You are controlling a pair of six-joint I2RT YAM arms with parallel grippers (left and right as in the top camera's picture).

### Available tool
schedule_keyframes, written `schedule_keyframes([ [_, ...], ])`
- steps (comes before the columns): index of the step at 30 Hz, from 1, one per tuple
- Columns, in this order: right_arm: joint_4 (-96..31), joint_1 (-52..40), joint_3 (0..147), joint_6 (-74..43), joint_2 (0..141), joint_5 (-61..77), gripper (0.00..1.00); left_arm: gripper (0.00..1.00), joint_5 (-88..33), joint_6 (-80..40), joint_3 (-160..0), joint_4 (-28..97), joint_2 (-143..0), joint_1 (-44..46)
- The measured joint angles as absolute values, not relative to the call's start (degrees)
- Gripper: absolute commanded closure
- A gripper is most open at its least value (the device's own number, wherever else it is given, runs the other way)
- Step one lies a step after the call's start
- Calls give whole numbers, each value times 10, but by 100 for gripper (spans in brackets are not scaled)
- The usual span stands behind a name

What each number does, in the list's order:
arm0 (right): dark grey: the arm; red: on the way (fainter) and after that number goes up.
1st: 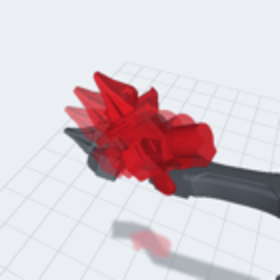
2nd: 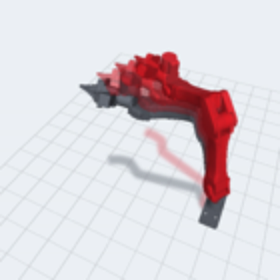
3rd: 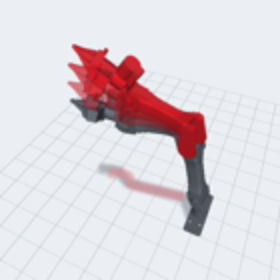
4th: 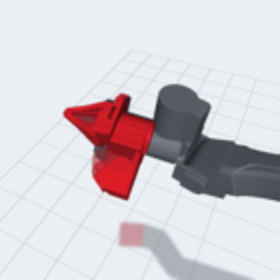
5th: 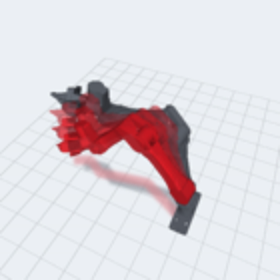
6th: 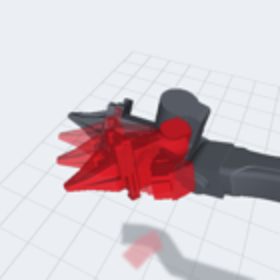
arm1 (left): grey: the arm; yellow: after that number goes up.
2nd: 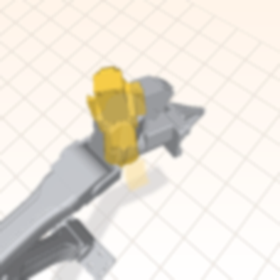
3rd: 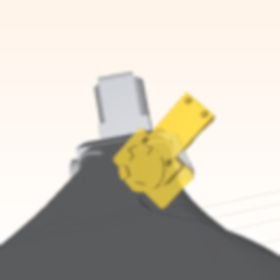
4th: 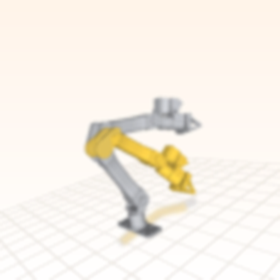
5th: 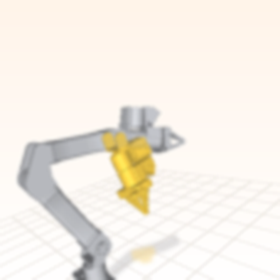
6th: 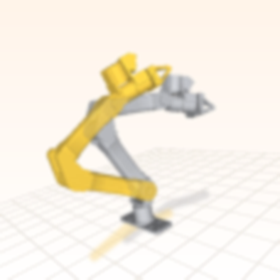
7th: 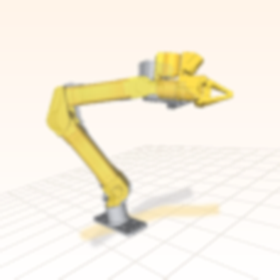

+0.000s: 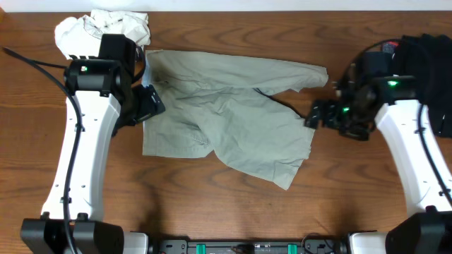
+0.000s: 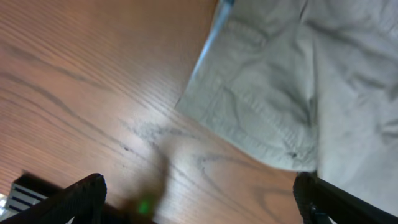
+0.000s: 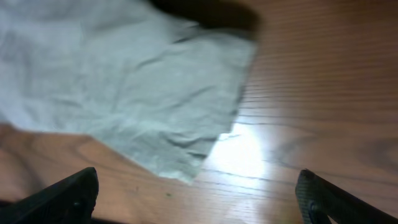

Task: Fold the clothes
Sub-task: 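Move the right gripper to the lower pants leg and grasp it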

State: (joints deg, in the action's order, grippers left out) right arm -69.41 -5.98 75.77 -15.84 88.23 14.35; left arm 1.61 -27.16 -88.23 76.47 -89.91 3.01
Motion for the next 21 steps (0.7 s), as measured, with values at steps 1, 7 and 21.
schedule_keyframes([
  [1, -695, -76, 758, -163, 882, 141, 1, 2, 13, -270, -874, 765, -899, 30],
  [7, -695, -141, 752, -213, 882, 120, 1, 2, -10, -265, -790, 730, -899, 30],
  [21, -626, -196, 586, -322, 882, 120, 1, 2, -48, -219, -665, 593, -900, 19],
])
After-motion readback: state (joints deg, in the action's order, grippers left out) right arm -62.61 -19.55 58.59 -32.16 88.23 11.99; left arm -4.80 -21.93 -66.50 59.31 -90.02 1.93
